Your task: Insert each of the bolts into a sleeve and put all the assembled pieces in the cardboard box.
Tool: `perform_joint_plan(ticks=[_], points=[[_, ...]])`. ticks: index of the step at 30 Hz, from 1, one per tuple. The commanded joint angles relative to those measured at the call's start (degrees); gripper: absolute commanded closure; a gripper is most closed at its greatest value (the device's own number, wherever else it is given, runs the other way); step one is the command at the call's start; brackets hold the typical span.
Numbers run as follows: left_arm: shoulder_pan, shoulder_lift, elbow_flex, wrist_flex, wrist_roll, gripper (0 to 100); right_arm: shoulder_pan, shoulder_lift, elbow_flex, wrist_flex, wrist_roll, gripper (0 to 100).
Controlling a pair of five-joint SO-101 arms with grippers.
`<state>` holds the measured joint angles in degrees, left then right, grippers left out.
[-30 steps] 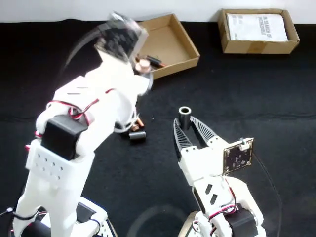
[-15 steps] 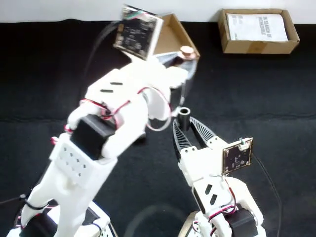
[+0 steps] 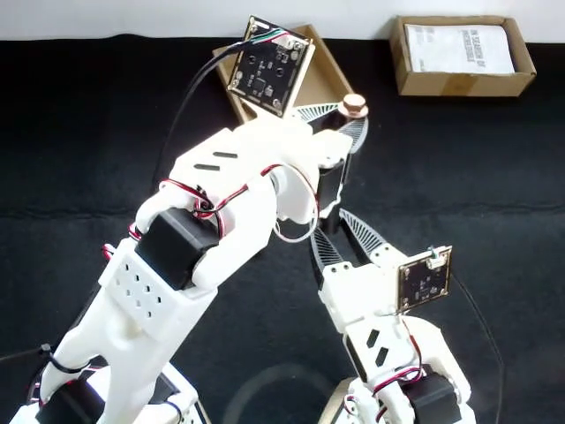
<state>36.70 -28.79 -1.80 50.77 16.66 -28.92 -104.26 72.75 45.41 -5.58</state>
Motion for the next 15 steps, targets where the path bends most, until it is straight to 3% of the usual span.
perform_joint_plan(ticks=[1,15], points=[[0.7,-0.6,-0.2,0.4,0.4,99,0.8,0.0,-2.3,-0.1,-0.3,99.1],[4.1,-5.0,11.9,0.6,0.5,99,0.9,0.0,-2.4,-0.1,-0.2,99.1]])
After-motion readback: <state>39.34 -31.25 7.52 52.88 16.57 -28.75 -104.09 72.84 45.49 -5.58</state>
